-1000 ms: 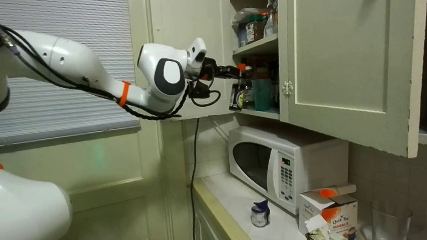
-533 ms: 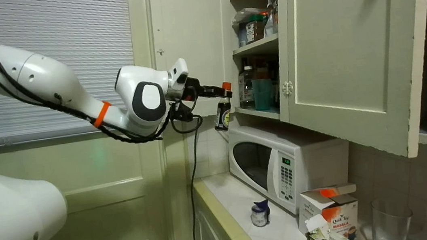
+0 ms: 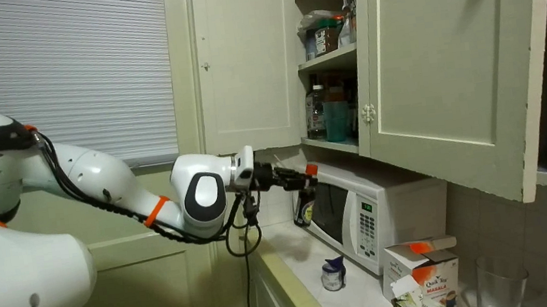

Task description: Remove the soy sauce bottle from the cabinet and put it on the counter.

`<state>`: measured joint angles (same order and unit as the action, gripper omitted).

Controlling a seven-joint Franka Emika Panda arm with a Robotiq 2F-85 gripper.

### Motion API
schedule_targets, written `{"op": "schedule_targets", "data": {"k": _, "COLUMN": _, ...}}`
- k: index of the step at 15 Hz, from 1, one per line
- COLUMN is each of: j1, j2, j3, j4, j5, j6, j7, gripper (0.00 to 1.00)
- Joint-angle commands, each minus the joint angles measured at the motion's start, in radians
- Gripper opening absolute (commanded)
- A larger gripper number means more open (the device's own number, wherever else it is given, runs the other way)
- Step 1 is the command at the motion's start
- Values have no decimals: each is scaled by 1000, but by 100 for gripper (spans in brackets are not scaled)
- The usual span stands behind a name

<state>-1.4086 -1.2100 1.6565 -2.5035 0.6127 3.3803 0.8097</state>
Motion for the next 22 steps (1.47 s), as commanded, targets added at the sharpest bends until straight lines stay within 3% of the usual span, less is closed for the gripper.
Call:
{"op": "schedule_targets", "data": {"k": 1, "j1": -16, "j2": -39, "j3": 25, "j4": 11, "j5": -6, "j6": -40, "j7": 52, "gripper": 37}}
{"op": "schedule_targets", "data": {"k": 4, "j1": -27, "j2": -91, "j3": 44, "j4": 23, "j5": 8, "j6": -63, "j7": 90, "gripper": 37}}
{"op": "schedule_targets", "data": {"k": 5, "j1": -26, "j2": -91, "j3": 44, "j4": 23, "j5": 10, "j6": -63, "j7": 90, "gripper": 12}}
{"op": "schedule_targets", "data": {"k": 13, "j1": -67, "j2": -186, "j3": 192, "j4": 150, "j5": 36, "j6": 10, "j7": 191, "gripper": 12}}
{"op": "schedule_targets", "data": {"k": 22, "j1": -249, "j2": -327, "j3": 237, "j4": 287, "j5": 61, "j6": 130, "j7": 314, "gripper": 12}}
